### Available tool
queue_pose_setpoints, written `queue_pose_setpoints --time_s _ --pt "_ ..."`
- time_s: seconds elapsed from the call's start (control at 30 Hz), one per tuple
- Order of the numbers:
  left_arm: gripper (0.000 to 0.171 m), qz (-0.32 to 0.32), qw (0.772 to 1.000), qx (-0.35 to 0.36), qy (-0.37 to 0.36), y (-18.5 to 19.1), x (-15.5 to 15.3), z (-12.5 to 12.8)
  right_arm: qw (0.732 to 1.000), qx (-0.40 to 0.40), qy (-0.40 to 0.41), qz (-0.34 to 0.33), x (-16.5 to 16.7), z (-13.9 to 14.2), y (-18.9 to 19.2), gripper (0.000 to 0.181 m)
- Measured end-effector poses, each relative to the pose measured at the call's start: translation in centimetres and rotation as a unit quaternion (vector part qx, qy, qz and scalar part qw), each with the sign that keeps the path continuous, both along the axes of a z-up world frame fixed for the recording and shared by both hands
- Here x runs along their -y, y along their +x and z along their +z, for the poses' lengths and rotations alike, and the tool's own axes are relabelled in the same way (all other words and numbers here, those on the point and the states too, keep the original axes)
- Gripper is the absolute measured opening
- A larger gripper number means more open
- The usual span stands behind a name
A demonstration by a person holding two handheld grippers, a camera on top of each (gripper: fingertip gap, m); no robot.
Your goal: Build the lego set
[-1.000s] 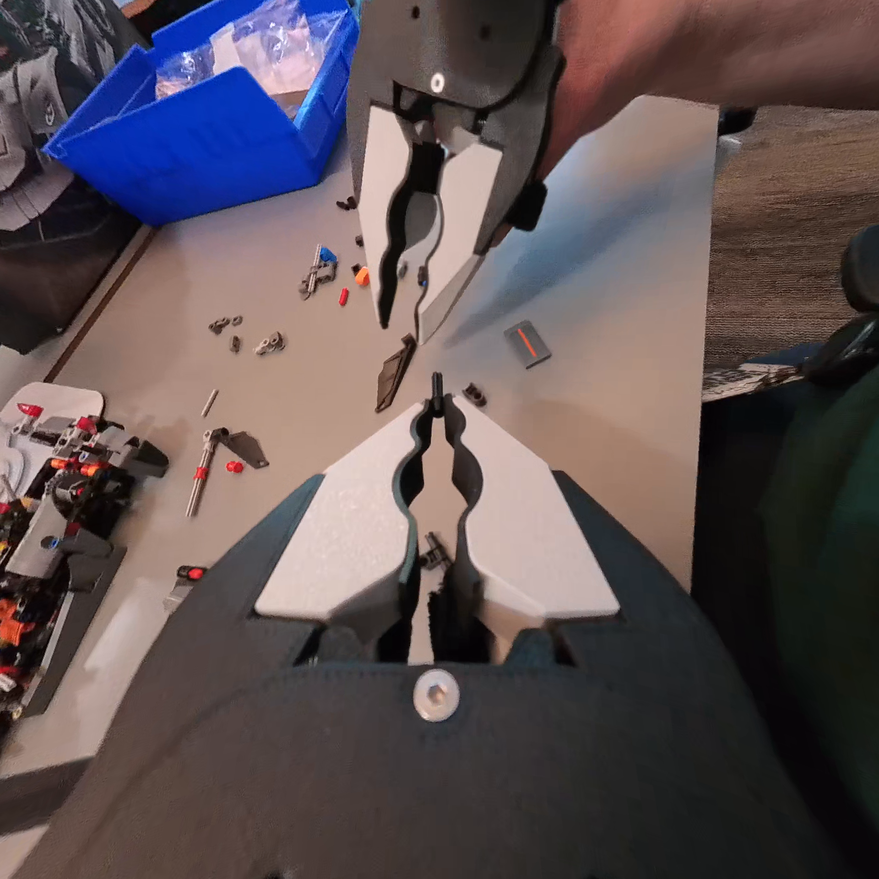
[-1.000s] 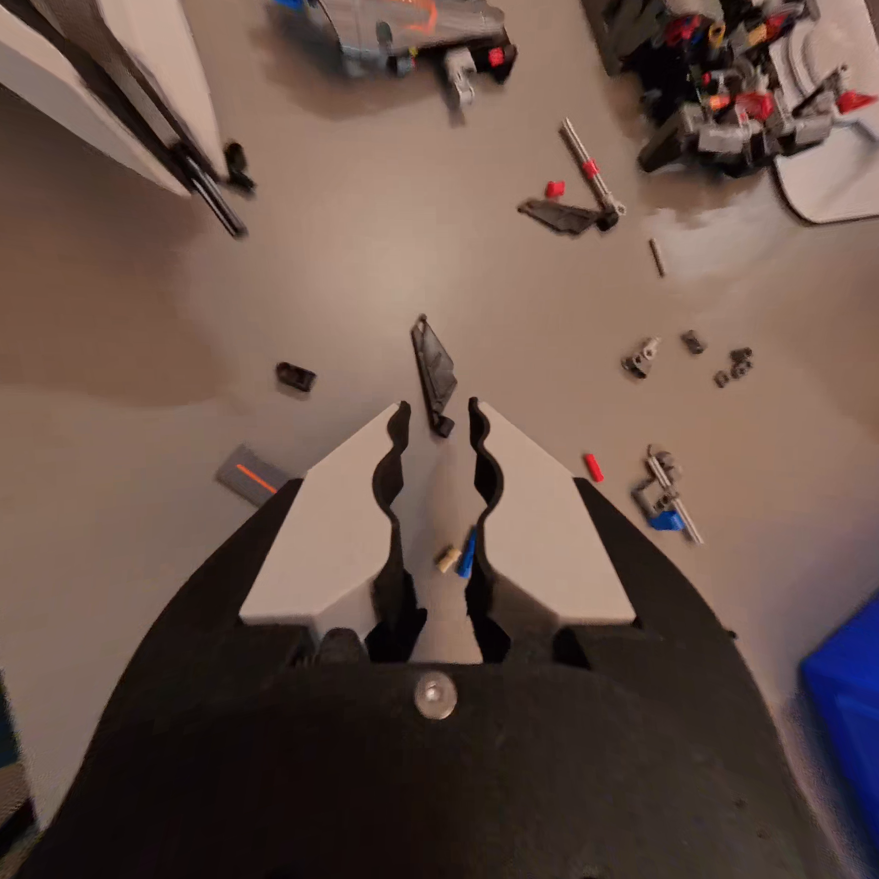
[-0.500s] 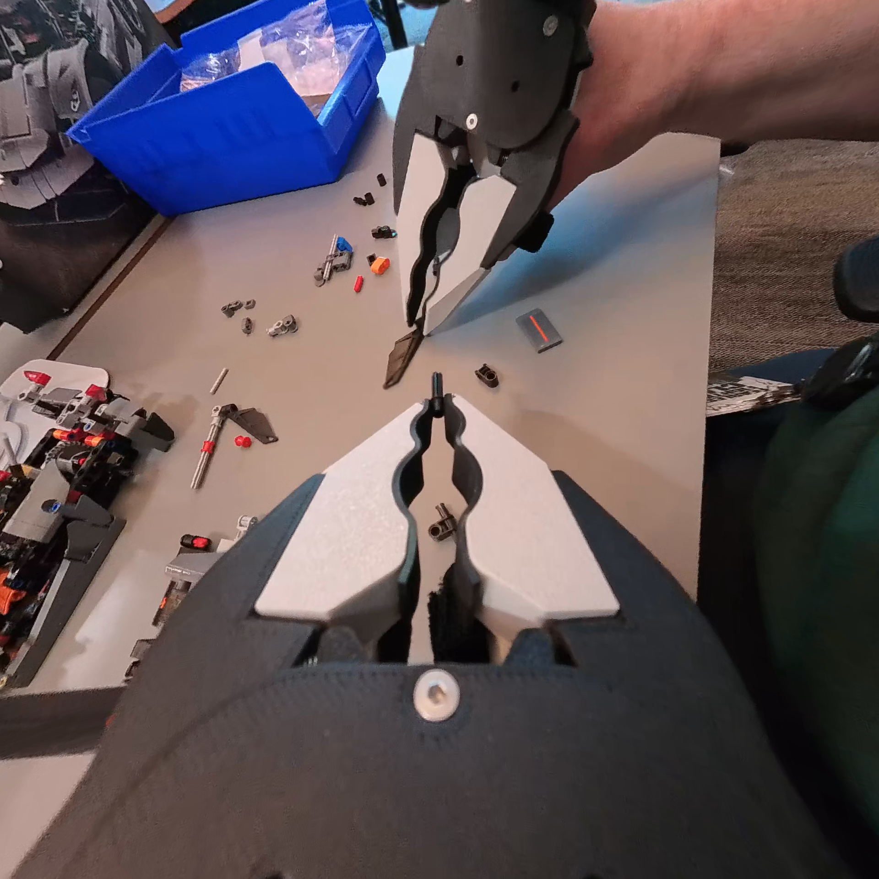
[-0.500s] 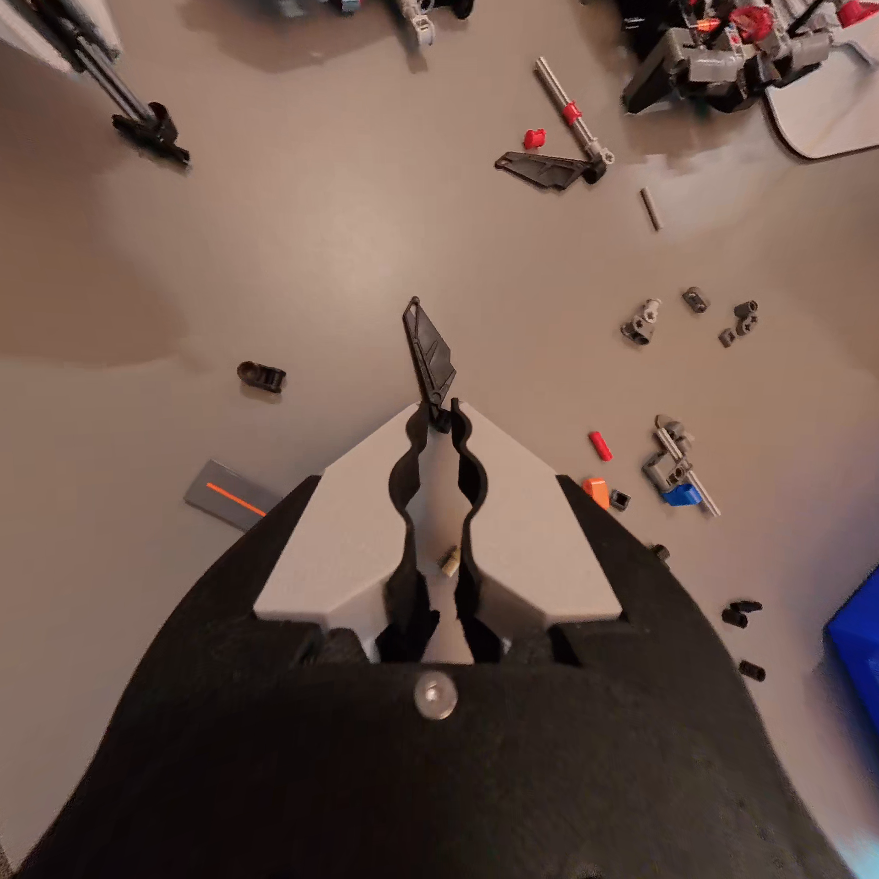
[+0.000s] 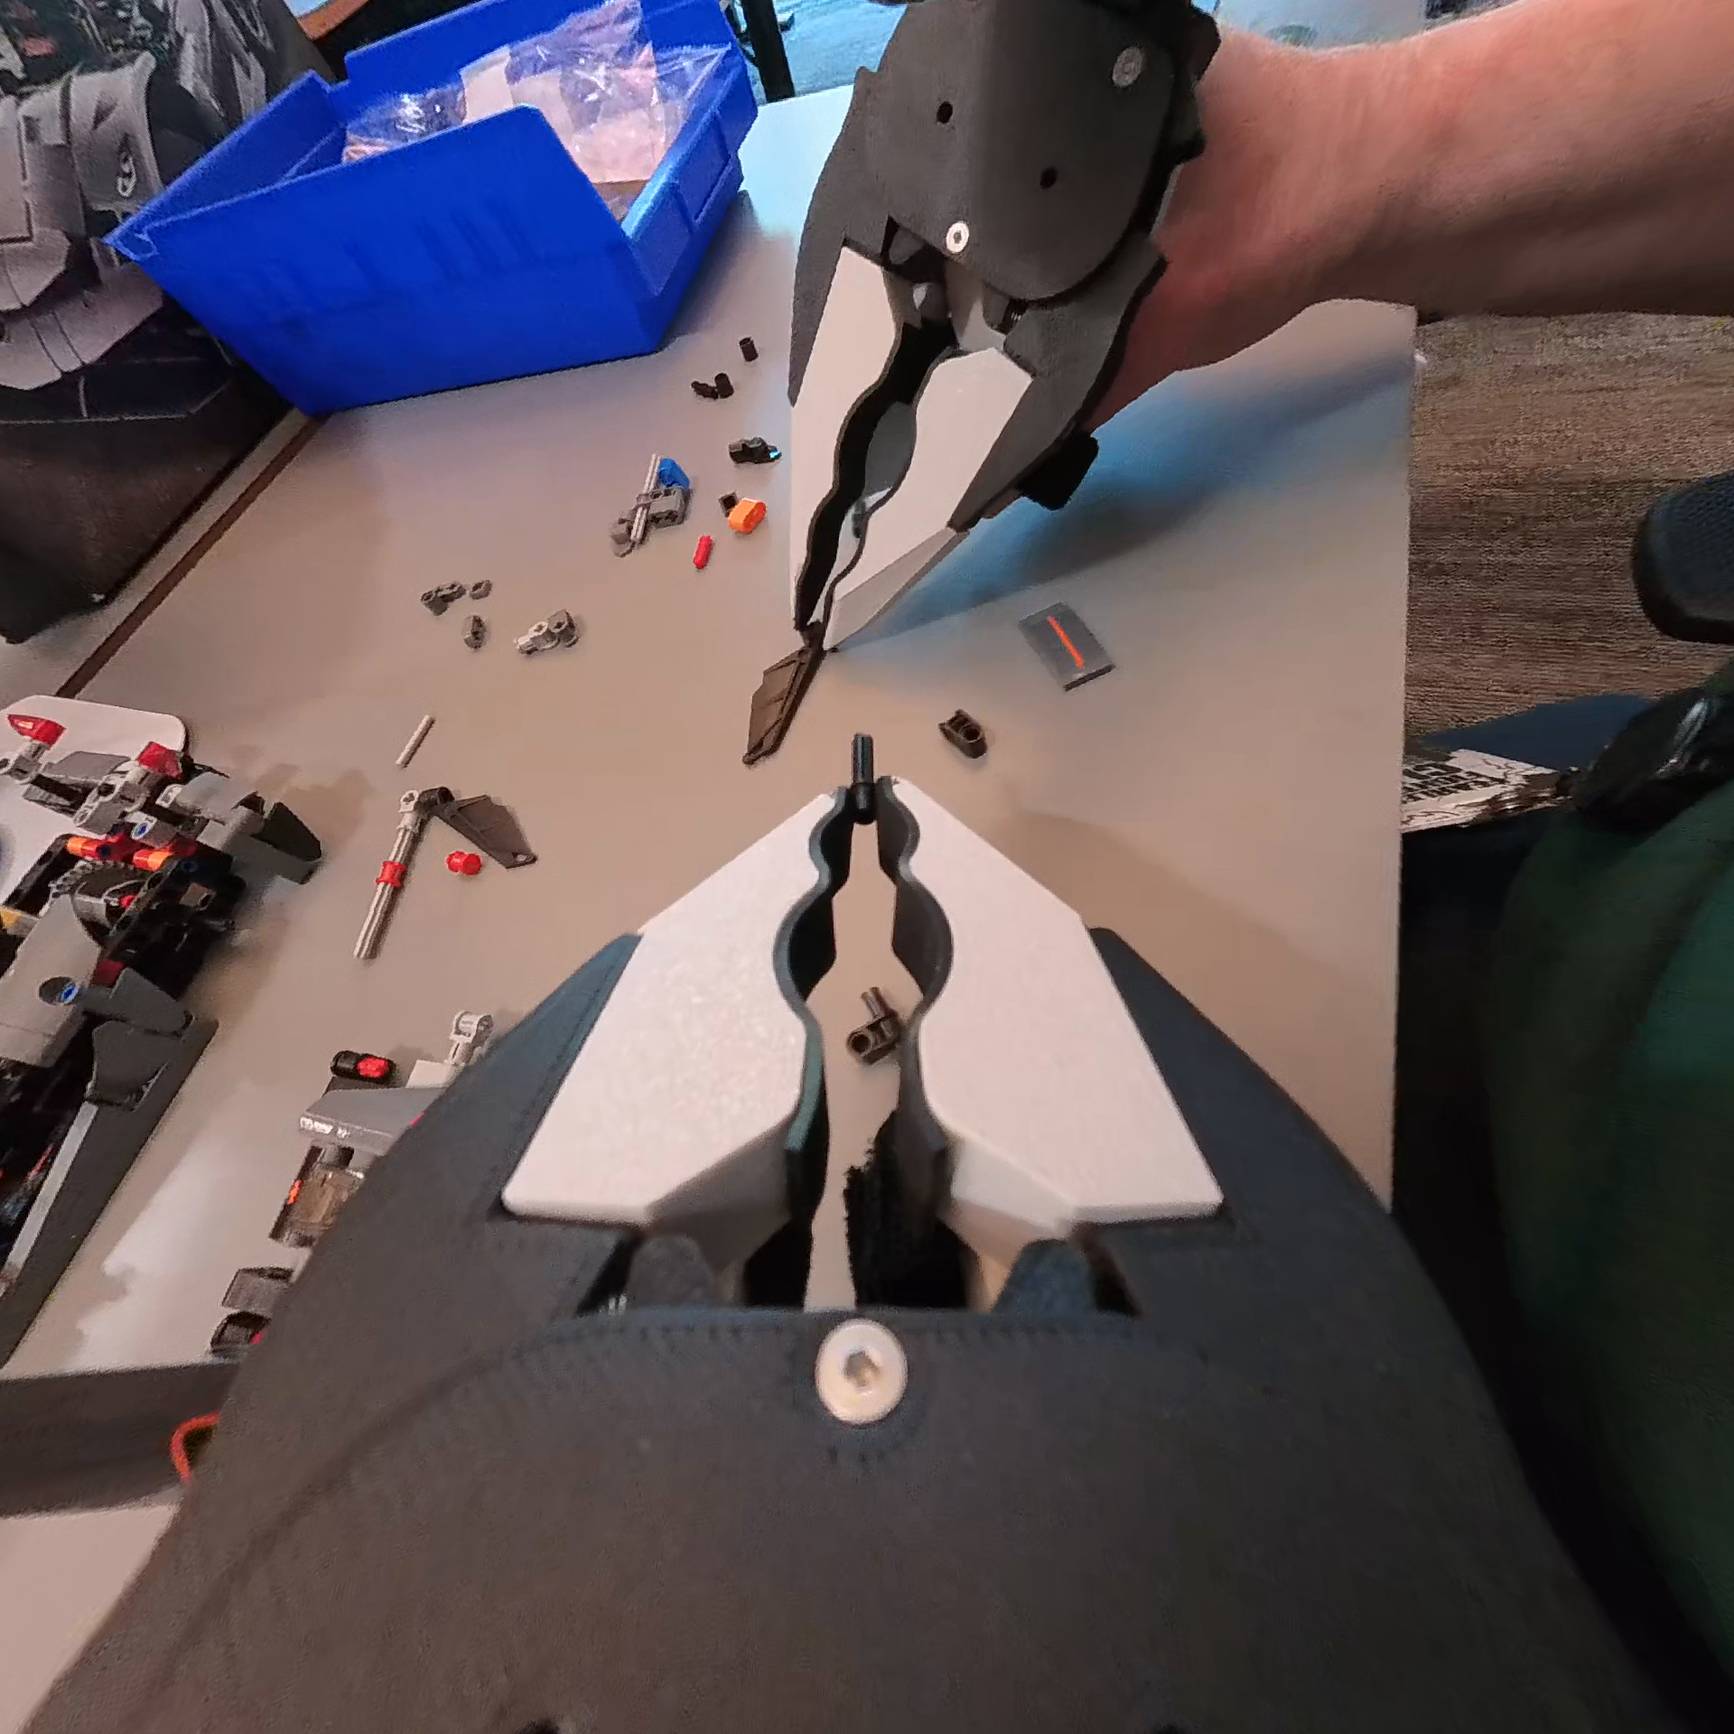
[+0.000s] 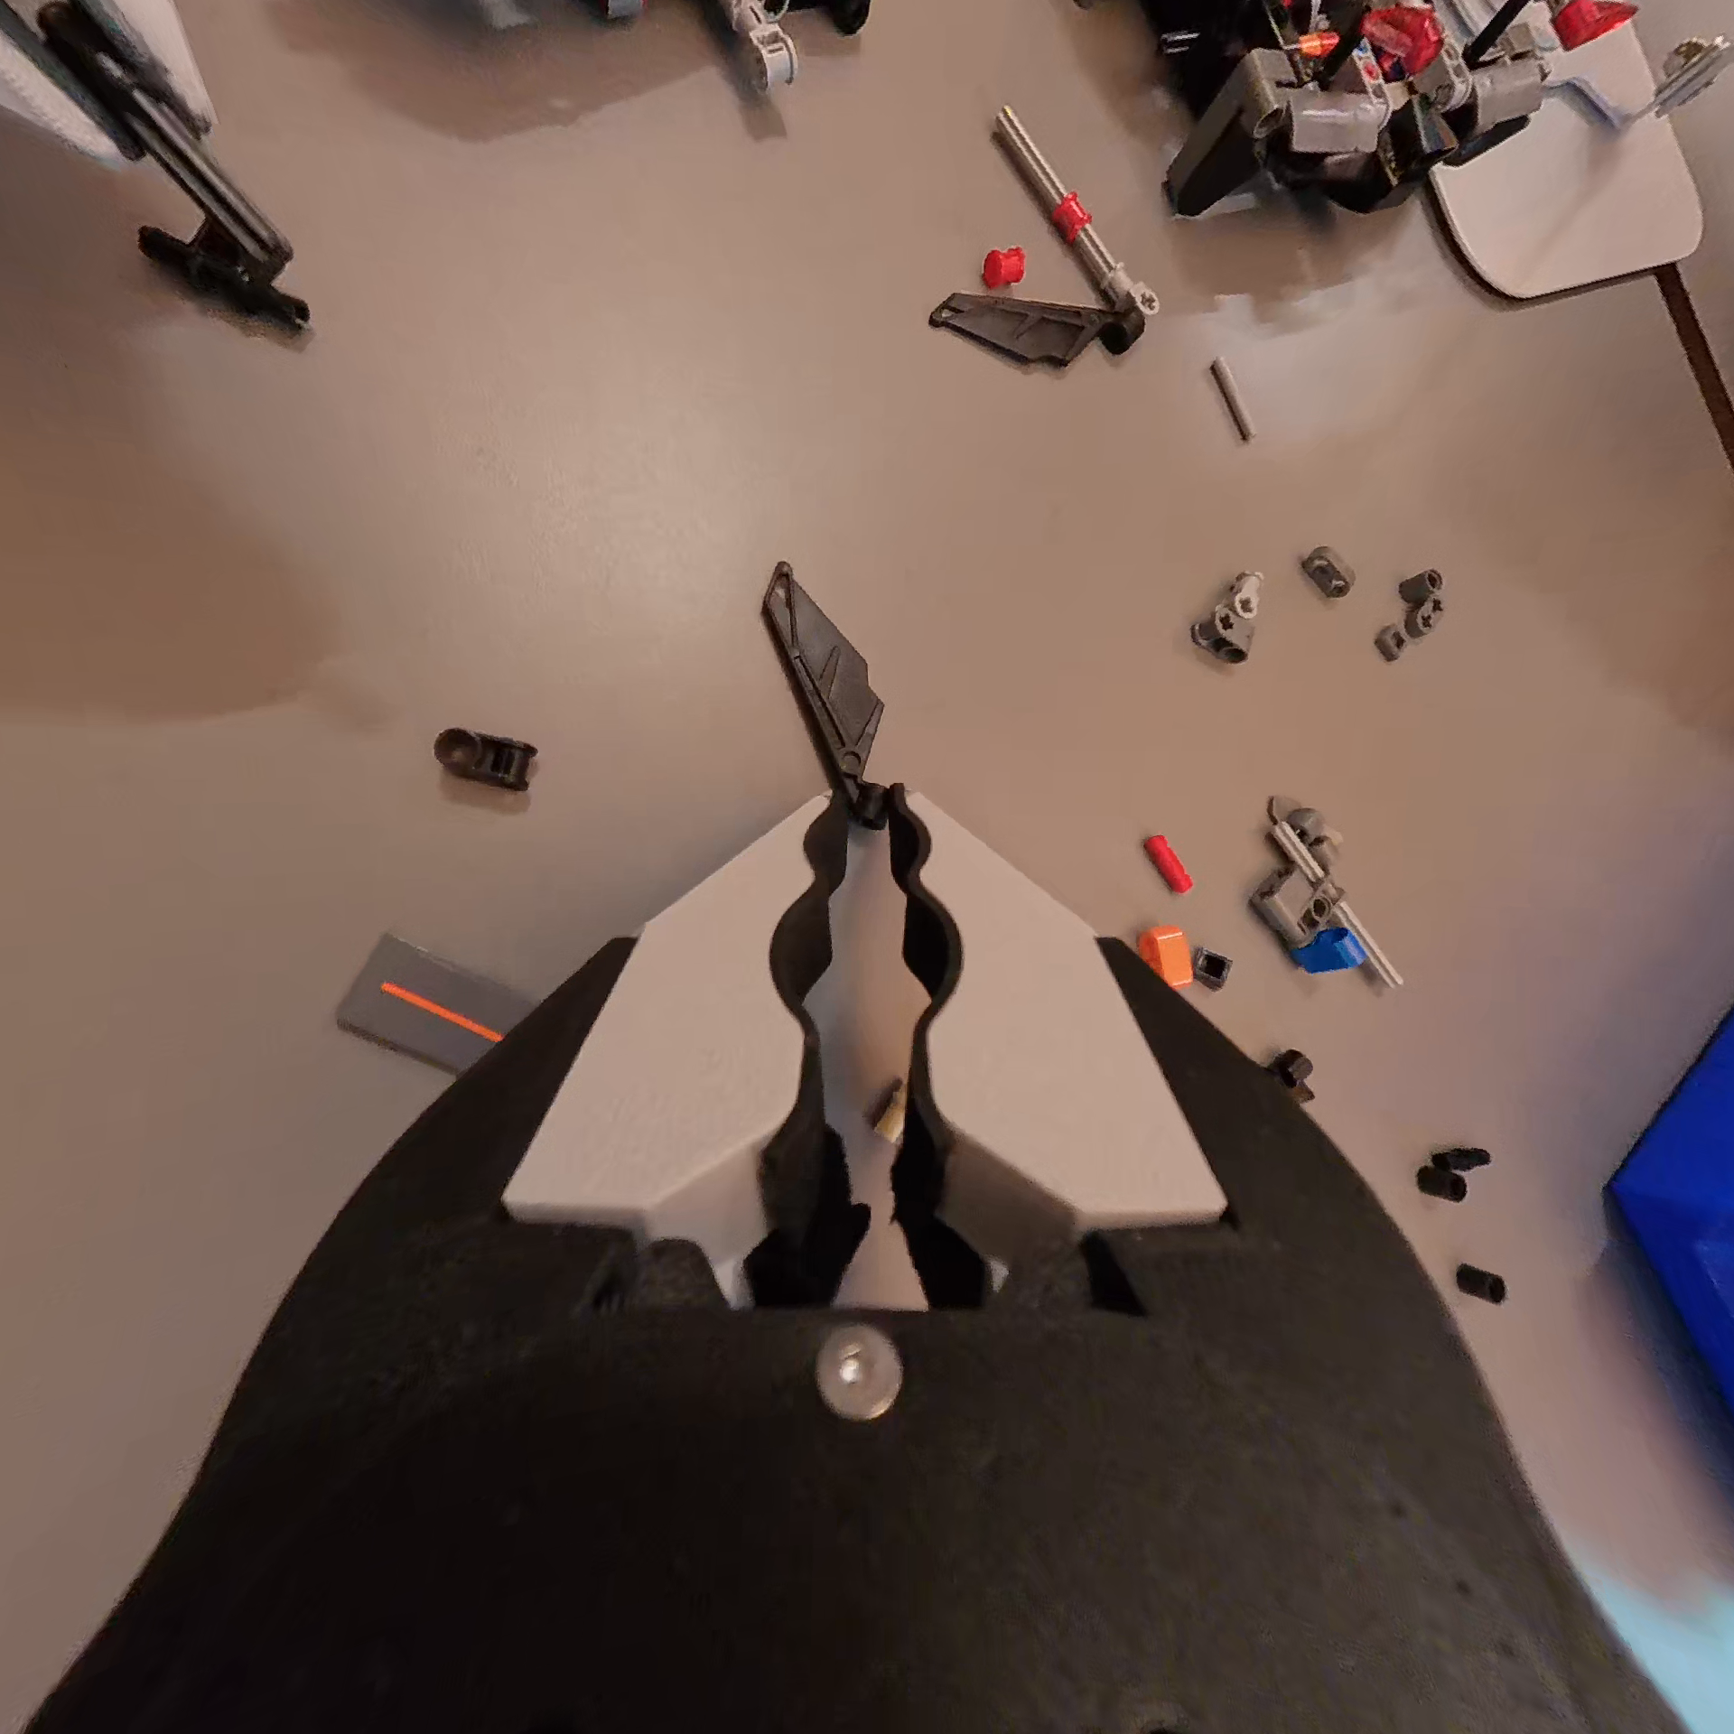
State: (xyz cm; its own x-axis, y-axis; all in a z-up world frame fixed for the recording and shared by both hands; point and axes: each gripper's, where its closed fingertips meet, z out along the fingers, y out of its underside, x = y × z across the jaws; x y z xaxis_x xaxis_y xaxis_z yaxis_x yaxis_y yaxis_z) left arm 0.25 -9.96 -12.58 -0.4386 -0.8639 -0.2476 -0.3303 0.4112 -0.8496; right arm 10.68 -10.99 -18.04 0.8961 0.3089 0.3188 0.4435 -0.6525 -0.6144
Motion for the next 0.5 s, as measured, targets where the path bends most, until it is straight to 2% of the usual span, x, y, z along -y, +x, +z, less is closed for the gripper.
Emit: queue_pose_setpoints --time_s 0.37,0.5 --pt "0.003 0.016 1.0 -0.006 -0.024 0.9 -0.4 -0.1 0.993 -0.114 0.021 -0.006 -0.1 0.9 -0.1 0.0" --pt "0.003 0.016 0.999 -0.011 -0.027 1.2 -0.3 -0.2 0.994 -0.11 0.018 -0.005 0.1 0.8 0.1 0.0"
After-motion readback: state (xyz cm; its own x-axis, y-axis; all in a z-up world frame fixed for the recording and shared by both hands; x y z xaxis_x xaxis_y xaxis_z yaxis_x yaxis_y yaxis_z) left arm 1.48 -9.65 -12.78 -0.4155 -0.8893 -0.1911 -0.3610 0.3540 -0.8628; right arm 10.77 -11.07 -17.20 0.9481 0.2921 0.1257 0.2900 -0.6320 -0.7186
